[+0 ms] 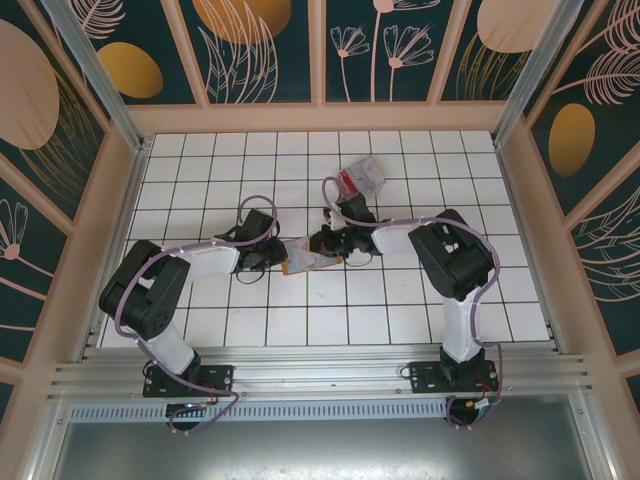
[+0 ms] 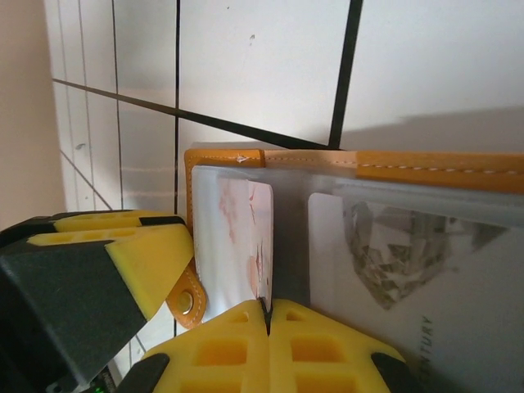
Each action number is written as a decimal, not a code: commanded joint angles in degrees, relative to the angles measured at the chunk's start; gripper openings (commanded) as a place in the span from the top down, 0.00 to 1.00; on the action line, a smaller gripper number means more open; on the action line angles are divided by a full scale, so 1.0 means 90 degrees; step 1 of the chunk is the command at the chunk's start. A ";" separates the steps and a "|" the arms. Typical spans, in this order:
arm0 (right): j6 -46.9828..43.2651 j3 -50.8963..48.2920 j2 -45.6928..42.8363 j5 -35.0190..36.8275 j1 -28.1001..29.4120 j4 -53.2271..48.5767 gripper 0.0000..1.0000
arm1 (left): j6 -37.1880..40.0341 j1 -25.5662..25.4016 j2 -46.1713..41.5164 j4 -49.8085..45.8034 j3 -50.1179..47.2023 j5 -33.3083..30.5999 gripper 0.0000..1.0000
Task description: Put the credit cards into the card holder
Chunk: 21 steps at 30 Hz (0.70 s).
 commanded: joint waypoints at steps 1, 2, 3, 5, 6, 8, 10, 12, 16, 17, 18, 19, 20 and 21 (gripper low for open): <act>-0.0074 0.0173 0.0108 0.0788 0.0220 -0.0564 1.00 | -0.0130 -0.0045 0.0319 0.0234 -0.0172 0.0370 0.75; -0.0098 0.0208 0.0100 0.0920 0.0281 -0.0622 1.00 | -0.0137 -0.0045 0.0317 0.0255 -0.0185 0.0377 0.75; -0.0139 0.0259 0.0112 0.1041 0.0352 -0.0694 1.00 | -0.0143 -0.0045 0.0322 0.0267 -0.0184 0.0393 0.75; -0.0196 0.0376 0.0138 0.1262 0.0471 -0.0856 1.00 | -0.0144 -0.0045 0.0319 0.0278 -0.0183 0.0398 0.75; -0.0210 0.0422 0.0160 0.1340 0.0529 -0.0895 1.00 | -0.0149 -0.0043 0.0312 0.0288 -0.0185 0.0400 0.75; -0.0275 0.0529 0.0193 0.1506 0.0646 -0.1023 1.00 | -0.0158 -0.0045 0.0305 0.0288 -0.0186 0.0399 0.75; -0.0387 0.0663 0.0236 0.1680 0.0762 -0.1193 1.00 | -0.0154 -0.0045 0.0294 0.0303 -0.0194 0.0414 0.75; -0.0454 0.0722 0.0242 0.1686 0.0803 -0.1283 1.00 | -0.0157 -0.0045 0.0292 0.0313 -0.0194 0.0424 0.75; -0.0485 0.0636 0.0041 0.1622 0.0803 -0.1279 1.00 | -0.0164 -0.0045 0.0302 0.0327 -0.0165 0.0431 0.75; -0.0494 0.0648 -0.0003 0.1598 0.0803 -0.1318 0.98 | -0.0186 -0.0043 0.0293 0.0355 -0.0160 0.0426 0.75; -0.0518 0.0672 -0.0025 0.1583 0.0805 -0.1367 0.95 | -0.0202 -0.0041 0.0283 0.0383 -0.0155 0.0451 0.75; -0.0528 0.0694 -0.0055 0.1582 0.0805 -0.1412 0.92 | -0.0212 -0.0040 0.0275 0.0386 -0.0129 0.0463 0.75; -0.0533 0.0689 -0.0100 0.1587 0.0793 -0.1426 0.89 | -0.0214 -0.0045 0.0268 0.0372 -0.0102 0.0474 0.75; -0.0543 0.0676 -0.0157 0.1614 0.0772 -0.1452 0.86 | -0.0206 -0.0045 0.0249 0.0339 -0.0074 0.0467 0.75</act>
